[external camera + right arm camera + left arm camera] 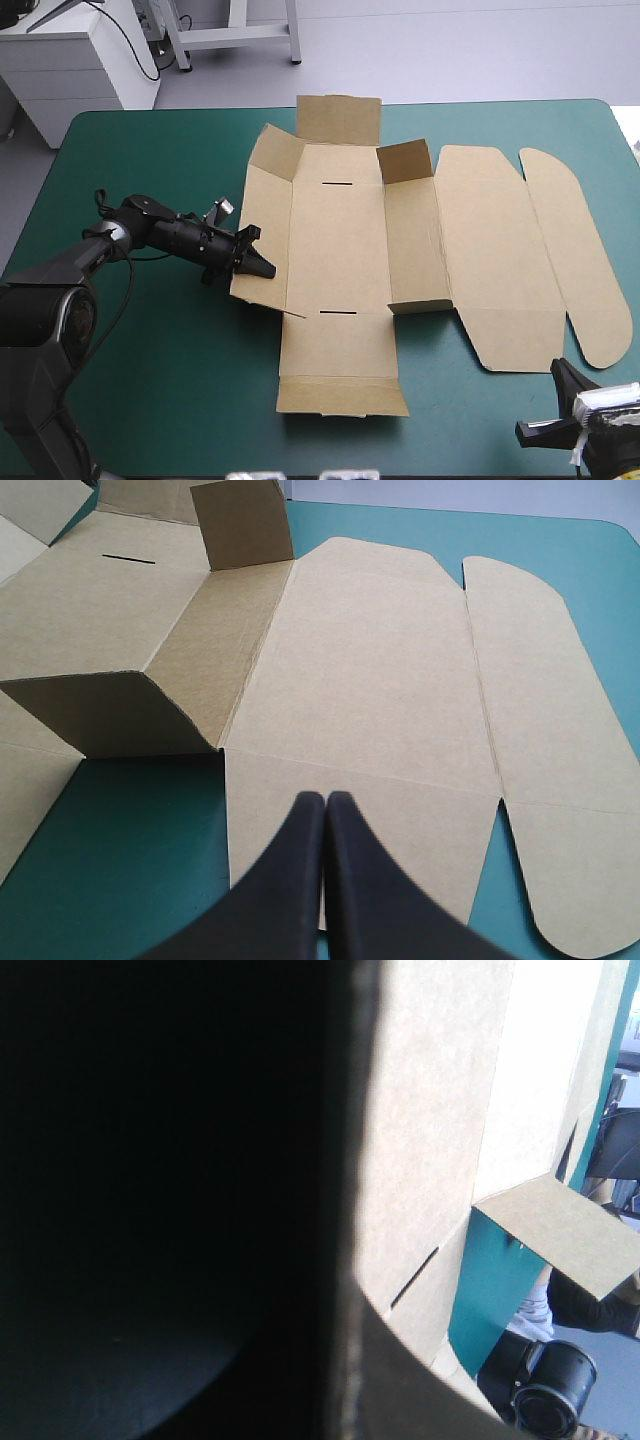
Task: Fold the box
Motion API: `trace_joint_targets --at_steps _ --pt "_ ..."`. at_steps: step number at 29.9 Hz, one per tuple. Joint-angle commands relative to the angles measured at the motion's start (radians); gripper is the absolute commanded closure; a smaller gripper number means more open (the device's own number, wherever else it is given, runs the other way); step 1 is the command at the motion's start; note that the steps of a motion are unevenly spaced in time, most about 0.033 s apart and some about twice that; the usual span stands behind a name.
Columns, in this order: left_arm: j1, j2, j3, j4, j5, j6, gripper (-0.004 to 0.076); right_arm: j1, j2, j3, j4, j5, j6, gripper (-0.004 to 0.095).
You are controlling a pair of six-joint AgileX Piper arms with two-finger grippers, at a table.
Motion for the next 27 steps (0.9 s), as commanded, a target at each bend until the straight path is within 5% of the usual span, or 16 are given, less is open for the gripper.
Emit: trace_joint_targets --at_steps 1,17,23,27 --pt "0.004 -0.052 -0.062 0.014 0.117 0.014 0.0732 0.002 -0.023 -0.022 -0.001 -0.077 -0.003 0.0928" --pt "-0.294 -0.103 -0.571 0.936 0.112 -0.061 0.0732 0.002 -0.023 -0.022 -0.001 -0.077 -0.003 0.0928" --pt "-0.451 -0.099 -0.641 1.312 0.098 0.156 0.0732 0.002 -0.023 -0.022 -0.001 -0.077 -0.003 0.0928" --pt "-0.513 -0.095 -0.641 1.487 -0.010 0.180 0.0732 0.002 -0.023 -0.022 -0.001 -0.077 -0.003 0.0928"
